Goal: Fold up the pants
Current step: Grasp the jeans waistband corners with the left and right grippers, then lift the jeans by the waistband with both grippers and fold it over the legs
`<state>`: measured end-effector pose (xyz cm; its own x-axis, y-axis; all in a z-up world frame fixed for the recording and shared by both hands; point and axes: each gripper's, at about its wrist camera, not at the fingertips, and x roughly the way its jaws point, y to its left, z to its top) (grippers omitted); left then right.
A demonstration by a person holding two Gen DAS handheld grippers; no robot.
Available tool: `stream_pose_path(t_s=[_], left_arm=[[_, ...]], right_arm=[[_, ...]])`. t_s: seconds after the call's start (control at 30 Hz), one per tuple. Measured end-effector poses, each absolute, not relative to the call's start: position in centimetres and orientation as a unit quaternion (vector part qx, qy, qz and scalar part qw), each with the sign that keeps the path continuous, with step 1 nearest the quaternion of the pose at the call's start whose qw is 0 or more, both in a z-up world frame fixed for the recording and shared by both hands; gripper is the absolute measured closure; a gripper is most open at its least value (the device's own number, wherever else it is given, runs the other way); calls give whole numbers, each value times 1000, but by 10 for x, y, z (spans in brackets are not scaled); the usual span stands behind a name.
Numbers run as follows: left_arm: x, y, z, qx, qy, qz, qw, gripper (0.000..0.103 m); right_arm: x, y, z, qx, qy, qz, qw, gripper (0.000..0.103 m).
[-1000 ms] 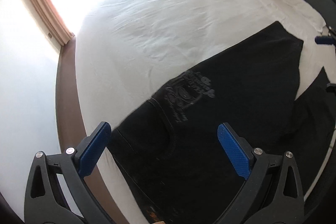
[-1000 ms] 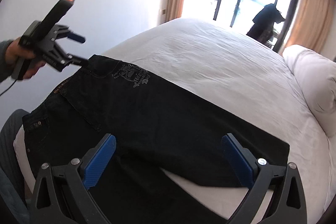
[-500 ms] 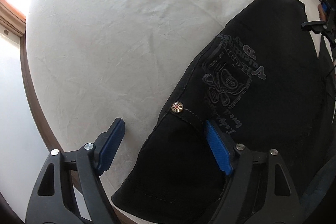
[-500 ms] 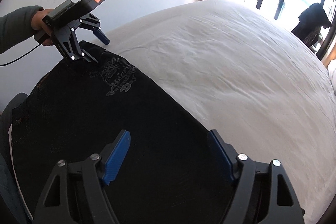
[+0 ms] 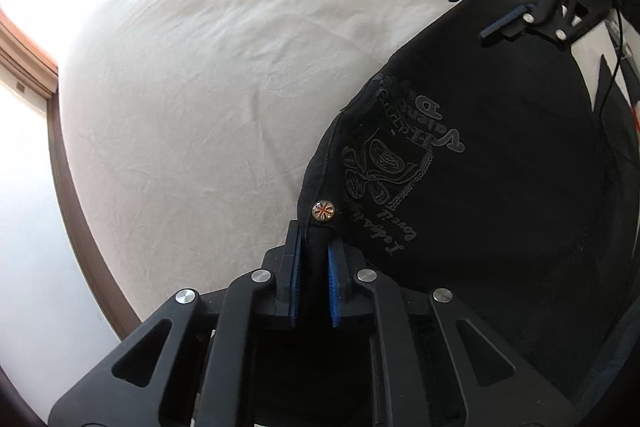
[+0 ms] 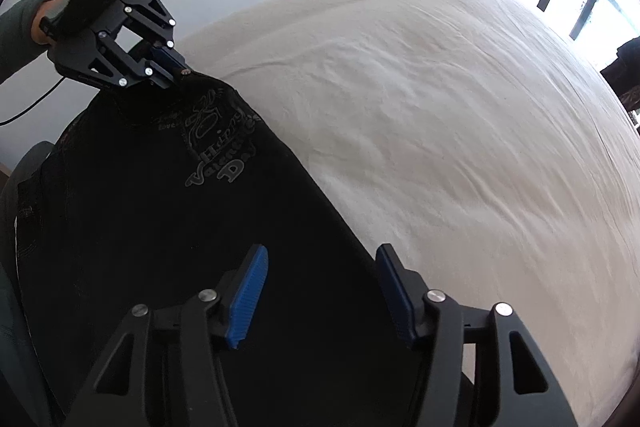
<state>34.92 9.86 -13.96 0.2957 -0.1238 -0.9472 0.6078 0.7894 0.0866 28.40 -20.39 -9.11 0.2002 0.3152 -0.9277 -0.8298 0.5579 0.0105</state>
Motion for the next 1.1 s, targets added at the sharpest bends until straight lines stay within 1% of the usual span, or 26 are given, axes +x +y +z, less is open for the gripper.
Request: stream_pose_path(t_s=[0.1,0.27,0.4,0.57,0.6,0.63,0.7,0.73,0.77,0.8,0.97,1.1], left_arm=[[325,76,-134,263,499,-224,795,97],[290,66,-123,281,443,-214,824,98],[277,70,-117,274,427,-214,835,98],[266,70,-113,274,424,-214,836,99],[269,78,-108,273,425,-214,836,99],[270,78,-108,272,425,-214,836,99],[264,92,-100,268,428,-214,836,99],[264,92,-99,267,429,-214,836,99],[264,93,-99,266,430,-213,836,99],[264,94,-99,265,430,-212,837,99],[265,92,-96,255,430,-204,842,99],[253,90,-85,244,423,-192,851,99]], right_arm=[[290,-195,-93,-265,500,402,720,53],[299,-182,-103,-278,509,406,707,57],[303,-177,-109,-277,517,412,697,62],[303,-185,-111,-271,529,406,695,62],[304,-187,-113,-271,533,403,693,64],[304,-189,-114,-273,536,402,690,66],[304,-190,-115,-273,542,404,684,79],[303,-190,-115,-271,542,405,684,81],[302,-190,-114,-270,542,407,684,87],[301,-191,-114,-270,542,408,683,90],[296,-187,-108,-270,534,399,694,94],[288,-190,-92,-253,523,381,720,98]])
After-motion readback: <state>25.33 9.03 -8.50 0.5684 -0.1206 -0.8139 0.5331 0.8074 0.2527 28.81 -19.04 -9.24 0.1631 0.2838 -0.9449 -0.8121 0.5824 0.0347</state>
